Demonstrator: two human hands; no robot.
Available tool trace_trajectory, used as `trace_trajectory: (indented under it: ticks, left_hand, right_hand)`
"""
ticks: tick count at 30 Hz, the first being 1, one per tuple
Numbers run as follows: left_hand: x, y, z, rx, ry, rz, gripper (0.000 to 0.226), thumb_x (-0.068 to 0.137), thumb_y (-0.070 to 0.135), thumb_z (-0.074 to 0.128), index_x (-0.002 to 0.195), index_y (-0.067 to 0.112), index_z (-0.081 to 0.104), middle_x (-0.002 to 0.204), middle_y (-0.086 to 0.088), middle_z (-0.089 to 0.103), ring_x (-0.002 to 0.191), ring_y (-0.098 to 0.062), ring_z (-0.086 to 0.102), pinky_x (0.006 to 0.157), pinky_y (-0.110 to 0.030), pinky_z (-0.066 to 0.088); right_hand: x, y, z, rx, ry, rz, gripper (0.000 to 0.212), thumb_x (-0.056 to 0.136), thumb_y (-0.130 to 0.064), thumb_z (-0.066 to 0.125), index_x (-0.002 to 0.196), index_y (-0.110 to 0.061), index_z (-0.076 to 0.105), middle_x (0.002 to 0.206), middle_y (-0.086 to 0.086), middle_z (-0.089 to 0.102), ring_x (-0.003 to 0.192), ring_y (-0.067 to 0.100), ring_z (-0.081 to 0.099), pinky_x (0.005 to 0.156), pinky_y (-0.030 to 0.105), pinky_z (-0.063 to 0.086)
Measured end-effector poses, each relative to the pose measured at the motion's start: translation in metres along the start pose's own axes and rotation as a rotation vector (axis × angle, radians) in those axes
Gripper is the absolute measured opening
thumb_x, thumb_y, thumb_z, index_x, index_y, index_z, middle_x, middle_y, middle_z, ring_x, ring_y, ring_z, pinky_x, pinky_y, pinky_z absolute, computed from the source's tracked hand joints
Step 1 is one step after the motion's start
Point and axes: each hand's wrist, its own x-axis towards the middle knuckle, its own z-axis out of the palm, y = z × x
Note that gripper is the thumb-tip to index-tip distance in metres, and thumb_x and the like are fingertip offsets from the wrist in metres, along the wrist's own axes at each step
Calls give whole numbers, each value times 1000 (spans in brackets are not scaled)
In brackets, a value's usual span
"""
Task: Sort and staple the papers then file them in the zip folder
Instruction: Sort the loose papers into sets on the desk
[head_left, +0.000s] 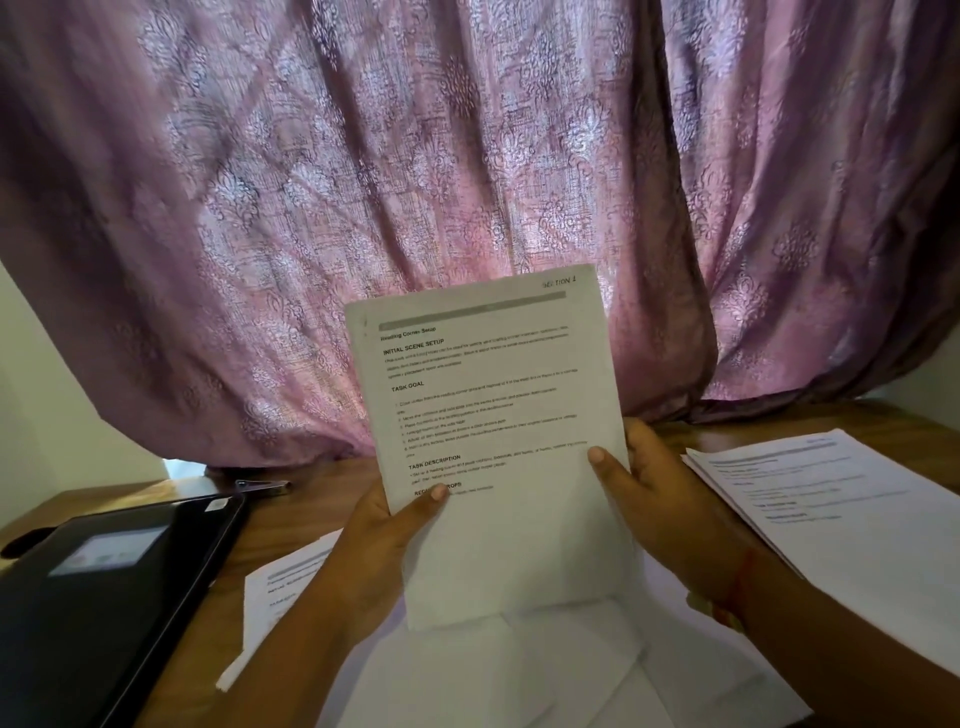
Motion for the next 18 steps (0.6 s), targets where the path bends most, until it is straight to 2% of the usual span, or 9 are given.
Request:
trace_trajectory:
  ticks: [2,3,6,7,10,12,16,18]
  left_hand:
    - [1,-1,-1,-21,-17,2,39,91,3,60,125,20,63,122,-2,73,113,-20,70,87,-29,59]
    - [1,-2,-1,-27,-24,-6,40,90,3,60,126,20,63,123,-3,73,113,-20,70,87,-28,59]
    - [0,-6,-2,-8,-15,-25,42,87,5,63,127,19,63,123,-2,73,114,-20,69,87,-28,58]
    - [0,-7,-2,3,-15,-31,43,87,6,64,128,19,63,123,-2,73,116,-20,68,90,-30,58]
    - [2,-9,-4,14,-50,-64,44,90,8,64,134,15,60,129,-5,70,121,-24,66,100,-40,54]
    - [2,-9,-5,-4,-67,-94,42,93,8,62,134,14,60,130,-6,69,120,-25,66,100,-41,55]
    - [2,-13,-5,22,-79,-95,41,96,6,59,135,17,59,130,-2,69,121,-20,65,99,-35,55]
    - [2,-16,-5,56,-66,-90,41,96,6,60,135,18,58,130,-1,69,121,-19,65,100,-35,54]
  right_hand:
    - [-3,0,1,-31,-1,-9,25,100,-18,50,125,-22,52,111,-22,57,91,-27,53,77,-1,46]
    - [-4,0,3,-58,-1,-18,24,101,-18,49,124,-22,52,112,-23,57,92,-26,53,77,-1,45]
    - [-8,1,8,-75,2,-33,26,100,-24,49,126,-25,52,121,-23,59,105,-9,58,94,18,51]
    - [-8,1,8,-85,7,-40,27,100,-23,50,127,-25,52,120,-23,58,105,-9,57,94,17,51]
    - [-10,-6,6,-106,10,-71,29,100,-15,50,129,-16,53,115,-25,54,94,-16,52,76,-4,41]
    - [-10,-5,5,-109,33,-82,30,100,-11,49,130,-10,53,118,-18,54,96,-14,50,74,-7,36]
    - [-7,2,7,-45,30,-40,29,101,-14,50,129,-14,54,119,-19,59,104,-8,57,82,2,46]
    - [-7,4,7,-64,7,-48,31,100,-14,51,131,-13,54,122,-19,58,99,-16,56,80,1,46]
